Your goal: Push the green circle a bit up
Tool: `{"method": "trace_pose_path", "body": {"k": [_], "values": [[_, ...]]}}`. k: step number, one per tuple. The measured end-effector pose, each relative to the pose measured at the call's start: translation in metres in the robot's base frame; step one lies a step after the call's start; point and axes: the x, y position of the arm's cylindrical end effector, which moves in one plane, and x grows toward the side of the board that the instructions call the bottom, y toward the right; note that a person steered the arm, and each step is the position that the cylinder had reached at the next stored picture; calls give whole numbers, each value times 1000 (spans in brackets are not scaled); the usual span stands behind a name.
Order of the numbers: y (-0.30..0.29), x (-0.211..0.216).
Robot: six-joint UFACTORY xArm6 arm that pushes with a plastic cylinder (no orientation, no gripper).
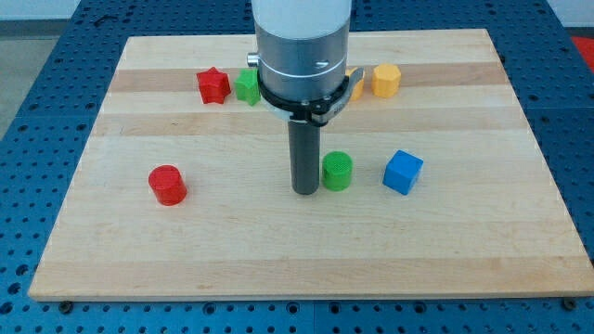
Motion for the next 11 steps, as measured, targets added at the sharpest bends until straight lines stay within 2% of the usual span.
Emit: {"method": "trace_pose_path", "body": {"k": [2, 3, 4, 5, 7, 8, 10, 11], "values": [[5, 42], [33, 46], [42, 41], [27, 29], [18, -29], [18, -28], [62, 10], [68, 2]]}}
